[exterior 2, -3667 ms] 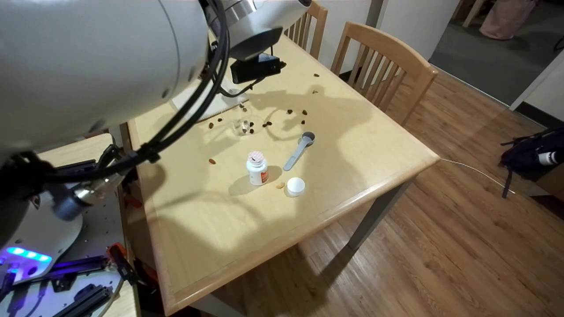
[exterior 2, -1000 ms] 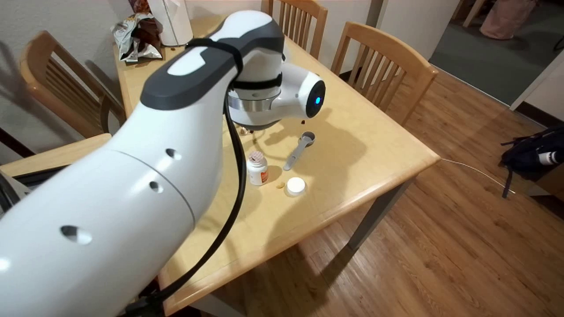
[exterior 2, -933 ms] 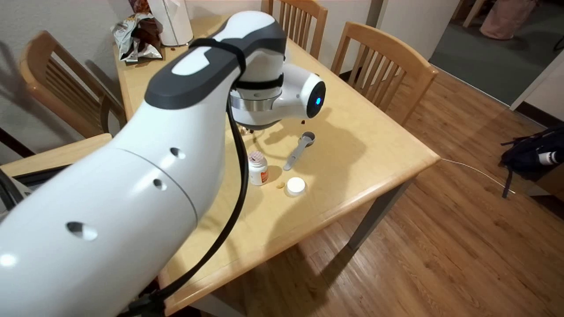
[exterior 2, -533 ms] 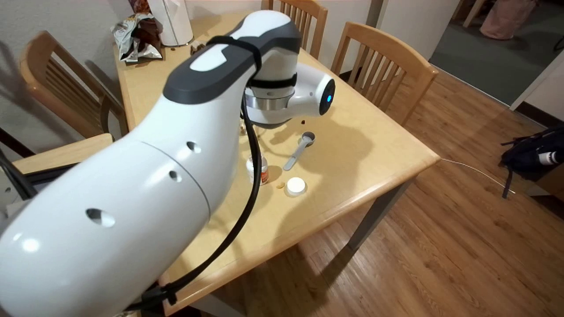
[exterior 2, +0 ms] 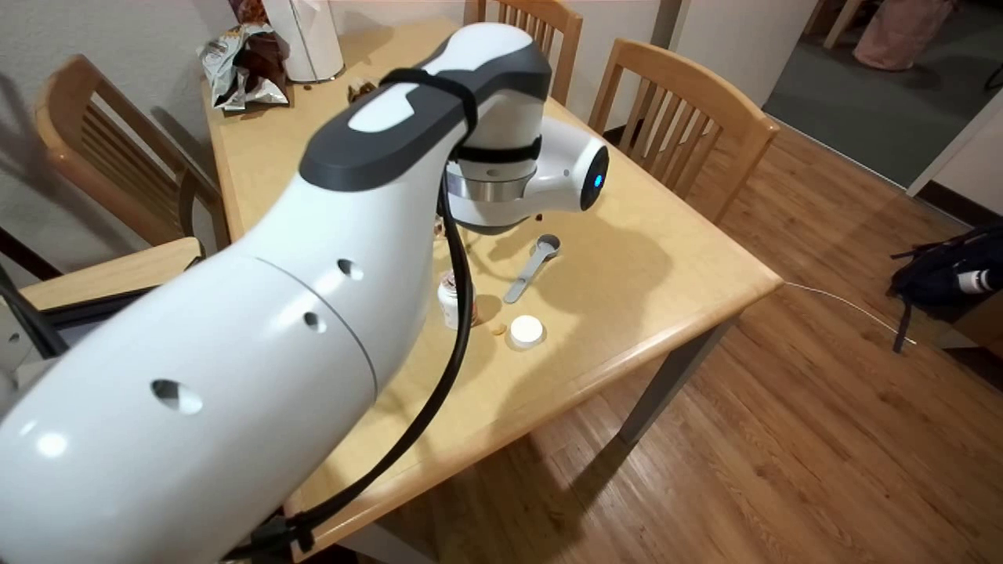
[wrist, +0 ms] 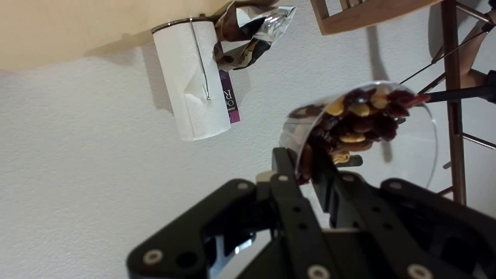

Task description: Pour the contents from one clear cup to the other

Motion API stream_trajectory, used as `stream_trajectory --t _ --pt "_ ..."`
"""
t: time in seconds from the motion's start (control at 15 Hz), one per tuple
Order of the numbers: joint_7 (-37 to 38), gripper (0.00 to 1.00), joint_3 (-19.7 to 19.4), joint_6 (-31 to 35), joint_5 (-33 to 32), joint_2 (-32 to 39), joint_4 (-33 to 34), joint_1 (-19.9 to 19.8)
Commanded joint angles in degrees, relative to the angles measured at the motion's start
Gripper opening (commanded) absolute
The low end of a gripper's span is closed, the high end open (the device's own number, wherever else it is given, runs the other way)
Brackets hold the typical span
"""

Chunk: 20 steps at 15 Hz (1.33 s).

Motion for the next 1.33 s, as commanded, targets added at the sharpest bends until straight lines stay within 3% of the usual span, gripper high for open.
stream_trajectory --t 0.0,0.53,1.27 --pt "-1.96 0.05 -0.82 -0.92 2.07 0.0 0.52 0.33" --pt "-9.08 0.05 -2.98 -1.17 9.8 0.0 1.72 1.23" --pt "-12.74 0.05 -4.42 -2.03 15.8 -0.01 2.99 1.35"
